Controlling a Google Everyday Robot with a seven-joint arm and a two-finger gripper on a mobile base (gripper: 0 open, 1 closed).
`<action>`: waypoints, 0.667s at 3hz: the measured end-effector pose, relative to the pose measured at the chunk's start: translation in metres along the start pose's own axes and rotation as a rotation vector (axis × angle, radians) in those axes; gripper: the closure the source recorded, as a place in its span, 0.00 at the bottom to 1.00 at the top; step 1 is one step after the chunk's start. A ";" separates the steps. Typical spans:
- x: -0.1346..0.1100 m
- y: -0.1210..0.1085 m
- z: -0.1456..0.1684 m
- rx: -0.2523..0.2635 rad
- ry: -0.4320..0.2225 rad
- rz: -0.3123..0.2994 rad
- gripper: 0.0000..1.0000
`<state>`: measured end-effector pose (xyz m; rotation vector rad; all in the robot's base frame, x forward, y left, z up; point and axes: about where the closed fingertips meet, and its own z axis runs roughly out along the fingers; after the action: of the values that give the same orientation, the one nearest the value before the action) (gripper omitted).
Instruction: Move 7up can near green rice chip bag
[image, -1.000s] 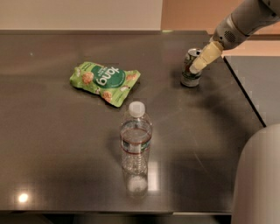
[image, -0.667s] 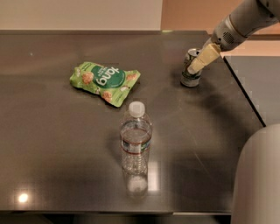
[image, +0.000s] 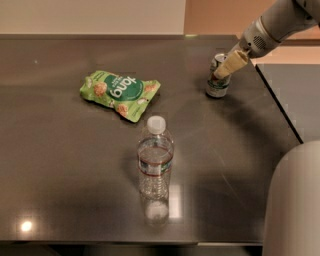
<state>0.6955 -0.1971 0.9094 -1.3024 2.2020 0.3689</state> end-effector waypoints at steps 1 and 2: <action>-0.016 0.008 -0.005 -0.013 -0.019 -0.027 0.87; -0.041 0.028 -0.005 -0.055 -0.039 -0.080 1.00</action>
Offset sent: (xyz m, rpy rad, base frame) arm -0.0292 0.0694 0.0509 0.0446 -0.0218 0.1871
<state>0.6847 -0.1564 0.9363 -1.3963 2.1137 0.4238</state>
